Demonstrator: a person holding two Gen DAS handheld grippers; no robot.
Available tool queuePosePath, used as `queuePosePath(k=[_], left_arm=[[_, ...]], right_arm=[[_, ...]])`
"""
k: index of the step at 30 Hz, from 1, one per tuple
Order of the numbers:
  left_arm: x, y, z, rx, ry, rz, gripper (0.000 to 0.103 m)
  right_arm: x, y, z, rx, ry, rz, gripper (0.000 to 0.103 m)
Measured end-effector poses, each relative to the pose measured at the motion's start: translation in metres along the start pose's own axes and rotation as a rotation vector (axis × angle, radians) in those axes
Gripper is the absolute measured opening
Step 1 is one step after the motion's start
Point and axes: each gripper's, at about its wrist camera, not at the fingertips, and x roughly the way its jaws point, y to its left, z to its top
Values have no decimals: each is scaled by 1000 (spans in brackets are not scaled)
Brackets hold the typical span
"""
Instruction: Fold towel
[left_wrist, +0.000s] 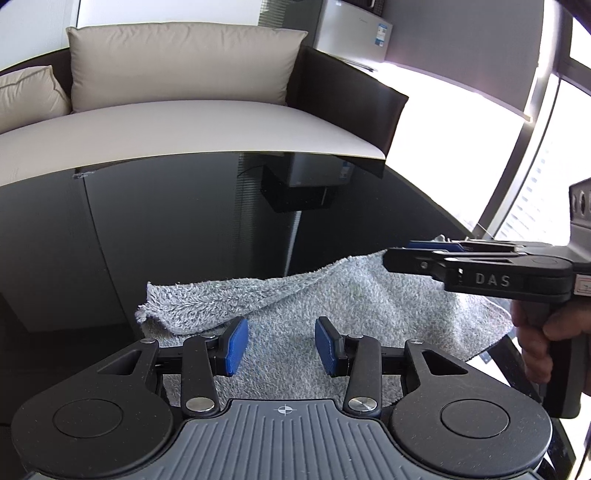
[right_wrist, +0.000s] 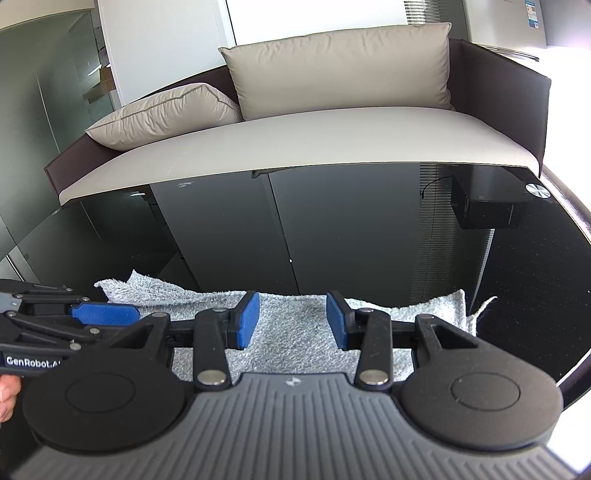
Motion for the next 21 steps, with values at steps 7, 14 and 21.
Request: queuePosePath(k=[7,14,21], left_arm=[[-1,11,4,-28,-18,51,41],[-11,17,1,-23,-19,88,50],[-29,22,-10,-19,-21,123,70]], right_arm=[[-30,-5,-16,6,8,-53,42],[-62,-13,-35,40,27,-127,42],[-80,-32,-53,147,41,-229,53]])
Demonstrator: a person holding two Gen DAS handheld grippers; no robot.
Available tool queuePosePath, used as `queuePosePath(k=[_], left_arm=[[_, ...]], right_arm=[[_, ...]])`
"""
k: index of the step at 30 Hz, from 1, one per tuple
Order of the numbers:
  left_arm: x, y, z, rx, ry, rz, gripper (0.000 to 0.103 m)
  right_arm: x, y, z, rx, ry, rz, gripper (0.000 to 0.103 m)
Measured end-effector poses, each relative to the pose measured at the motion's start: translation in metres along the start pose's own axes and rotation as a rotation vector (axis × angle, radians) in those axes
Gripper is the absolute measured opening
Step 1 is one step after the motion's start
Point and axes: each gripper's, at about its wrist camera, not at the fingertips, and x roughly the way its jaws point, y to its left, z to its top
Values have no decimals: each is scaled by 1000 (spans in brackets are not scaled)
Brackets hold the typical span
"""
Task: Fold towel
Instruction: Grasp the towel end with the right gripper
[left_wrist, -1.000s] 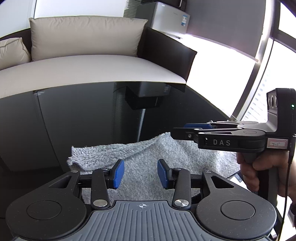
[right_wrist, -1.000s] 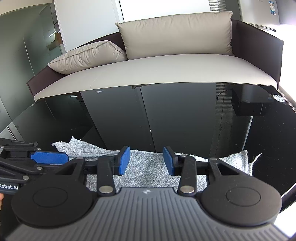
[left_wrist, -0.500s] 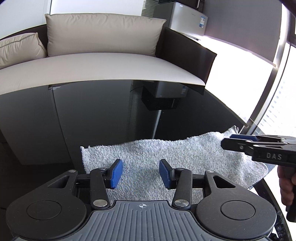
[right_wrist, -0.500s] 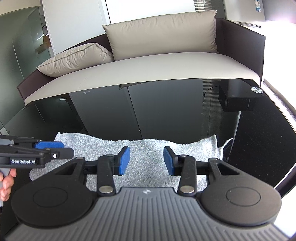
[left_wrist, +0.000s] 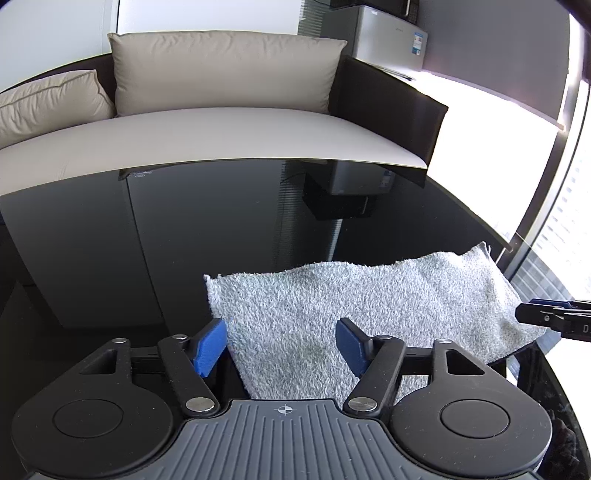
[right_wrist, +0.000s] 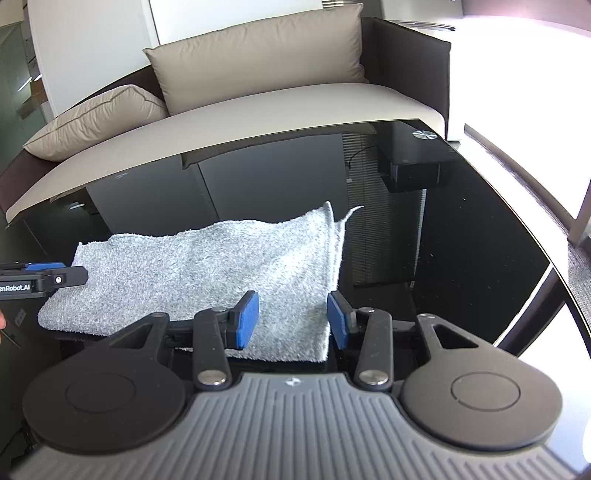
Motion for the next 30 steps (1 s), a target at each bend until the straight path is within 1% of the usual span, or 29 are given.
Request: queuePosePath(k=[2,7,8,14,16,19,21,23,27,30], left_arm=[[-5,1,-3,1,-5,11,80],[-16,2,-9,-7,-12,16,94],[-17,1,-10,-5,-11,19,94],[-26,-2,-16,4,-13,23,95],[-29,-3,-17,-2,-15,23,95],[-33,-4,-21,-2,-15,22,95],[-36,-5,-23,1,-16,24,95],[-38,-5,-24,-1,-16,28,95],[-41,-6,-26,-7,-20,30,95],[-43,-7,-28,-4,-20,28,95]], right_arm=[[-3,-4,-2,23,-3,-19,57],[-10,-8,-8,63,-1,-36,57],[-11,-8,-9,71,-1,-40,57],[-18,-4,-14,115,-6,-58,57],[-19,0,-16,122,-10,-73,54],[-20,0,-16,166,-17,-99,45],[-21,-2,-17,210,-24,-114,34],[-22,-3,-19,234,-27,-129,29],[-22,0,-21,264,-31,-144,25],[-22,0,-21,321,-30,-134,25]])
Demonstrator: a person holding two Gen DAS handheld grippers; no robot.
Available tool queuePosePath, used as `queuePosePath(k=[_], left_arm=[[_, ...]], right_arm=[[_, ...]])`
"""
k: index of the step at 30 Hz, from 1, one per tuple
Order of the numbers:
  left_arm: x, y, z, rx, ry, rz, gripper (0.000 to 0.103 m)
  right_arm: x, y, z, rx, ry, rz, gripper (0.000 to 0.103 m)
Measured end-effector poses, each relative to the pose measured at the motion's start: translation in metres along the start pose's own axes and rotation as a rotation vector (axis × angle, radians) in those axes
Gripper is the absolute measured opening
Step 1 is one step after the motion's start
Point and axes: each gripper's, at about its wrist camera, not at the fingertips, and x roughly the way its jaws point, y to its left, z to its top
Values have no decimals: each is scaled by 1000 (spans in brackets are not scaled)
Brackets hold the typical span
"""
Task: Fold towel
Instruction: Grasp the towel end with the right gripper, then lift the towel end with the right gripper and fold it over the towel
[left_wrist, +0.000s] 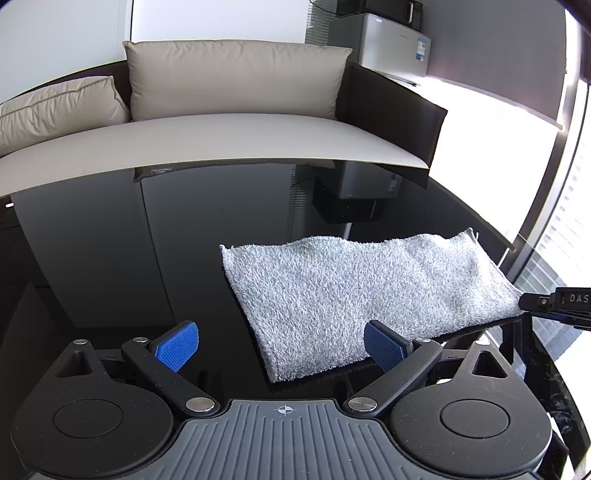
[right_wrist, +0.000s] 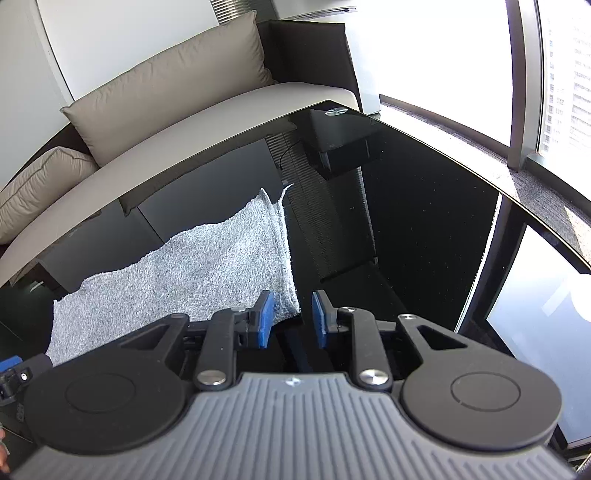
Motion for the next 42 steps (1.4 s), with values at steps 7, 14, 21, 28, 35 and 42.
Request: queuePosePath(k=[7,14,21,28,35,42], left_arm=[[-1,0,-1,6,2,2,95],[1,-1,-1,17,5,-1,95],[-1,-1,-2,31,2,1,95],[-5,-3,-6,43,1,6,95],[-8,-4,-11,54,1,12,95],[-14,5,-10,21,-7,52,95]], right_arm=[[6,-1,1,107,26,44,7],[5,-11,2,185,15,43,5],[-8,-24,4,180,-13,3,5],[-22,-46,8,197,-53,-46,5],[-31,-47,11,192,-102,-21,5],[-35,-24,17,135,-148,42,5]])
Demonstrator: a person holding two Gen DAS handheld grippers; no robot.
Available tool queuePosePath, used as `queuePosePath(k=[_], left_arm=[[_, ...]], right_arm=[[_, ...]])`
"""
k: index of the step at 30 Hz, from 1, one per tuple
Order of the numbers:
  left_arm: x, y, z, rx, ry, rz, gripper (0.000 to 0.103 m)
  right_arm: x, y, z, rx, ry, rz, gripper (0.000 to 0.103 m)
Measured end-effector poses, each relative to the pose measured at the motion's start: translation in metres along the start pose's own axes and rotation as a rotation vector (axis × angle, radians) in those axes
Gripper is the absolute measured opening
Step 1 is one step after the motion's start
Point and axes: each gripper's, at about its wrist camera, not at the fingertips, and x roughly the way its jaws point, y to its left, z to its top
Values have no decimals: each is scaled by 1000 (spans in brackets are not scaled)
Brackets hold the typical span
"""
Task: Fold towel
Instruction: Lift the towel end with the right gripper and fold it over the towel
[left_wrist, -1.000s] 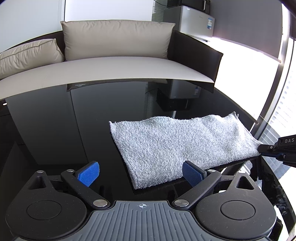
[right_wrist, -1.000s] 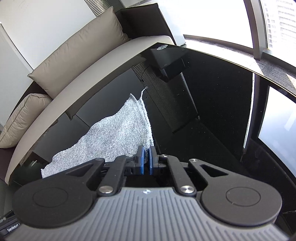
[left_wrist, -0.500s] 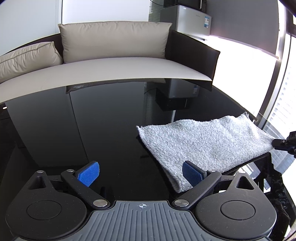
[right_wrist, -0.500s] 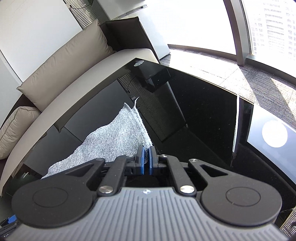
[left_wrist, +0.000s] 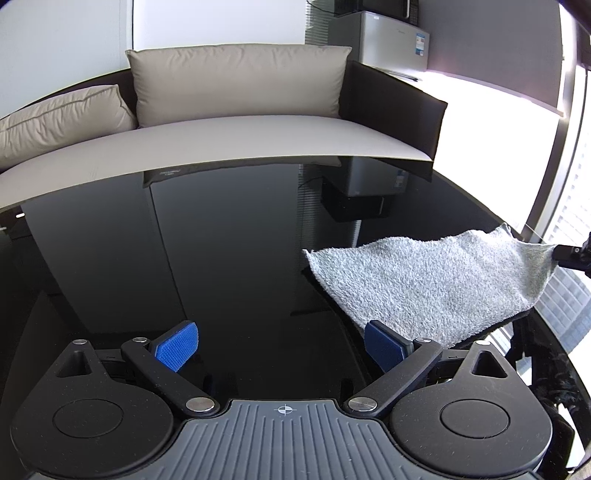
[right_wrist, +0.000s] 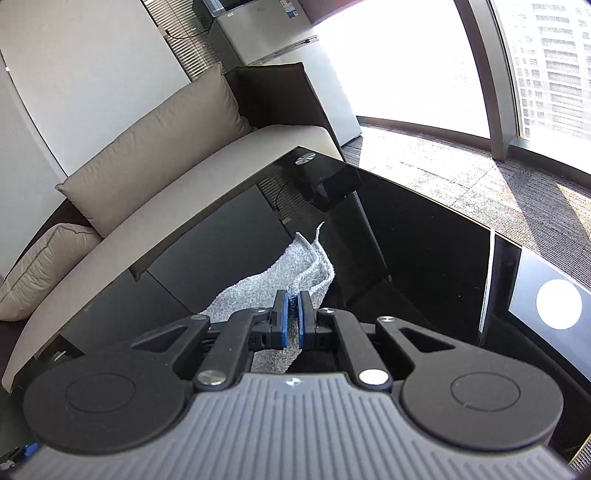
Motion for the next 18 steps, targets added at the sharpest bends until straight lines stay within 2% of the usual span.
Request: queuePosePath(k=[5,10,13,16,18], left_arm=[[-4,11,1,-21,-1,20,96],[-7,21,1,-45,2,31,96],[-7,25,2,-55,1,40,96],[-9,30,2,-65,0,53,96],[-9,33,2,-76,0,66,96]], right_arm=[[4,36,0,-61,-14,102,5],[5,85,-11,-196,0,240,5],[4,115,-27,-309,47,344,5],[4,142,-52,-436,137,452,5],[5,151,-65,-492,180,474,5]])
